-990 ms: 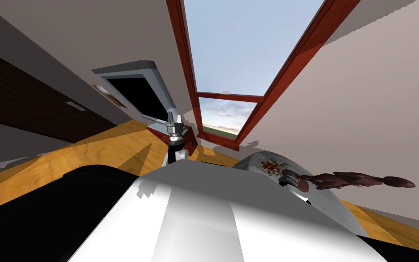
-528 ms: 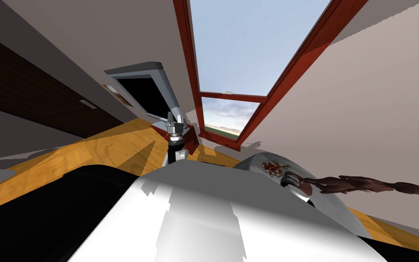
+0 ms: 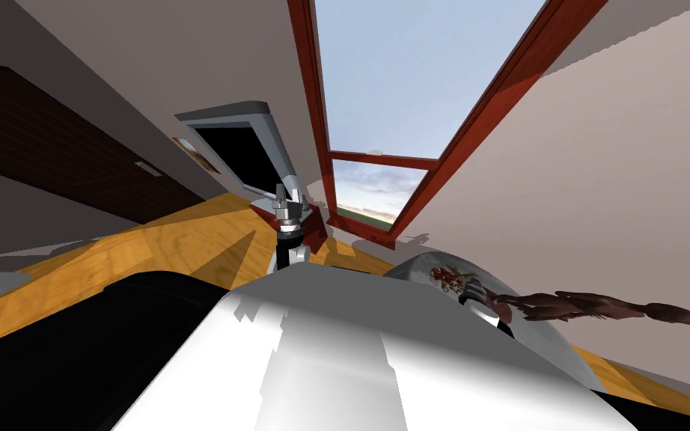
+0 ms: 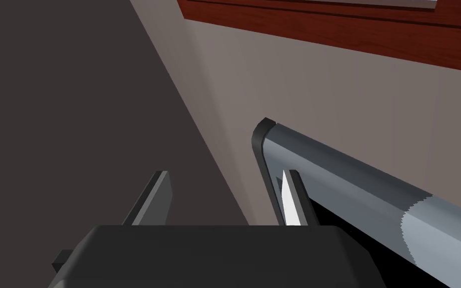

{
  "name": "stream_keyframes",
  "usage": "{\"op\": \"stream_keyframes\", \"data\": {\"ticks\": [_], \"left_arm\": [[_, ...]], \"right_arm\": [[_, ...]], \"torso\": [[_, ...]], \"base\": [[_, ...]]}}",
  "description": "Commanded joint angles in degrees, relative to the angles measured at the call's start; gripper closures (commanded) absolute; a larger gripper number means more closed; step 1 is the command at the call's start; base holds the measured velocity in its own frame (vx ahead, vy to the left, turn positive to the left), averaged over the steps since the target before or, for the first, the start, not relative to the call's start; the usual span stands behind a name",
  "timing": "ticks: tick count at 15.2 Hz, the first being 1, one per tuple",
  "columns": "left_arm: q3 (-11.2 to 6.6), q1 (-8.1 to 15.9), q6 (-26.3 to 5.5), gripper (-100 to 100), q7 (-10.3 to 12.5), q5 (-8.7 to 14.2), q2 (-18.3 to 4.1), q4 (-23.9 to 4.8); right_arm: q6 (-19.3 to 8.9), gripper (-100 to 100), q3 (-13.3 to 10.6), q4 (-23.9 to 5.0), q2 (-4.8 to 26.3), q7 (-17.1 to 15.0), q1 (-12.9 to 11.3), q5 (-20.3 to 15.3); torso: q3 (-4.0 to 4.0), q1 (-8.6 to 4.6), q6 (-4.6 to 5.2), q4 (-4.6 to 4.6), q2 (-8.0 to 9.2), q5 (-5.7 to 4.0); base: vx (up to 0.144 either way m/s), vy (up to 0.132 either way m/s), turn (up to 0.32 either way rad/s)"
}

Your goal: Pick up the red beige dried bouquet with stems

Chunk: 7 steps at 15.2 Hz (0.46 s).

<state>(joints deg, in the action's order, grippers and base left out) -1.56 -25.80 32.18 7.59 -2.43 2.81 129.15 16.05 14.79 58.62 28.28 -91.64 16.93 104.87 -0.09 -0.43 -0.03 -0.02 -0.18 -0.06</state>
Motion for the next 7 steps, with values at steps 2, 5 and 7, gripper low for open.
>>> {"op": "stream_keyframes", "data": {"ticks": [2,5,7], "left_arm": [[0.00,0.00,0.00,0,0.00,0.00,0.00,0.00],[0.01,0.00,0.00,0,0.00,0.00,0.01,0.00],[0.01,-0.01,0.00,0,0.00,0.00,0.01,0.00]], "right_arm": [[0.00,100,-0.01,-0.04,-0.02,0.02,0.05,0.00],[0.01,100,0.01,-0.02,-0.01,-0.02,0.00,0.02],[-0.27,100,-0.07,0.05,0.36,-0.80,0.36,-0.59]], "torso": [[0.00,0.14,-0.01,0.02,-0.01,0.06],[-0.01,0.41,-0.01,-0.01,-0.02,0.13],[-0.01,0.60,0.10,-0.03,0.01,0.19]], "base": [[-0.005,-0.020,-0.005],[0.001,-0.006,0.006],[0.007,0.057,-0.079]]}}
